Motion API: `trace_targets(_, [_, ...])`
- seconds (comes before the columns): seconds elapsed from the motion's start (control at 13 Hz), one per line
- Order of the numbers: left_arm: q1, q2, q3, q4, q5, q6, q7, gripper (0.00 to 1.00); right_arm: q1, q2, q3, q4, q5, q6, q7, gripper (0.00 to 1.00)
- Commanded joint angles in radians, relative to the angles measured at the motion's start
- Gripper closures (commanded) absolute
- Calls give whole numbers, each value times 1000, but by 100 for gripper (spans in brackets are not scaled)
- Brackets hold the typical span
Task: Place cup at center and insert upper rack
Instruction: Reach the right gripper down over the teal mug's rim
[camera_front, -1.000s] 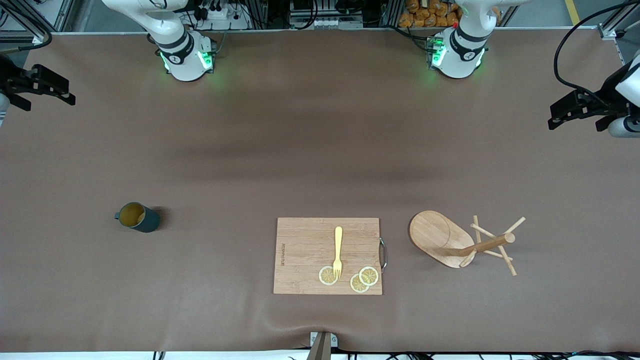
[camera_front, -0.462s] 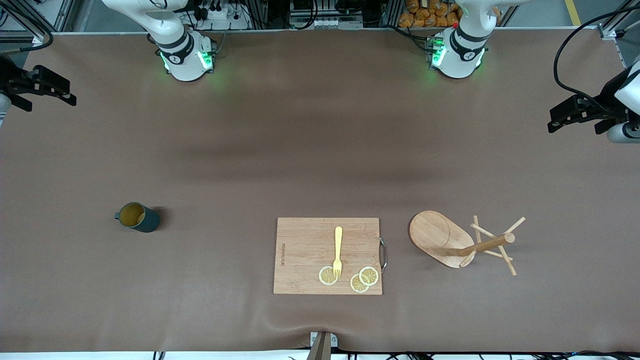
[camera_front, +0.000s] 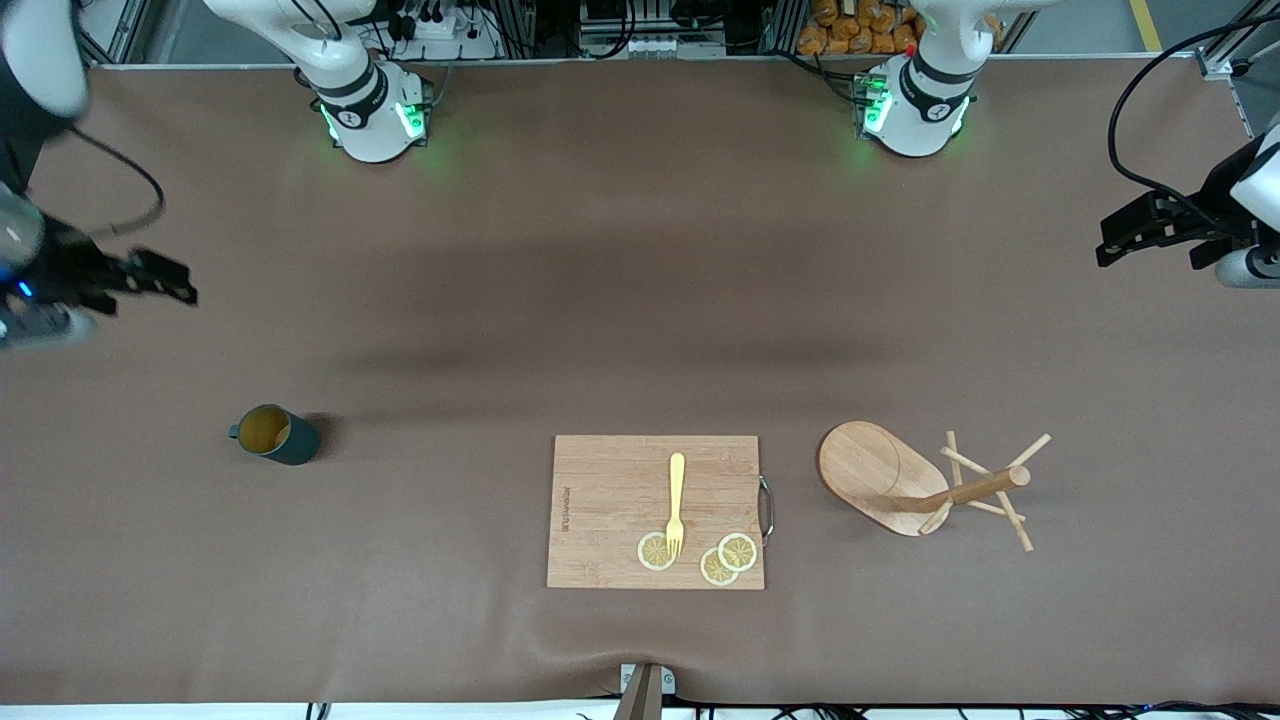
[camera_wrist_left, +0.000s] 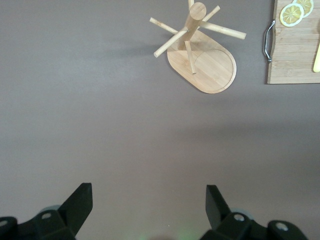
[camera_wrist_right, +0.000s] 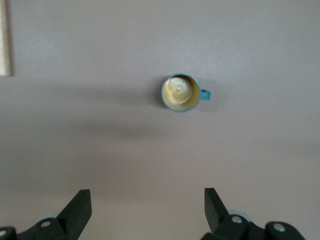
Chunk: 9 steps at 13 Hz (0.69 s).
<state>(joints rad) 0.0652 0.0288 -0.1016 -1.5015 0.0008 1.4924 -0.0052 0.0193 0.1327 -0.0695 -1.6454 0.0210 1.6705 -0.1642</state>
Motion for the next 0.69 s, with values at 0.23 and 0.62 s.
trace_targets(0.23, [-2, 10, -4, 15, -2, -14, -18, 0, -6, 237, 10, 21, 5, 237, 17, 0])
trace_targets(0.62, [4, 19, -7, 15, -2, -12, -16, 0, -7, 379, 10, 16, 8, 324, 18, 0])
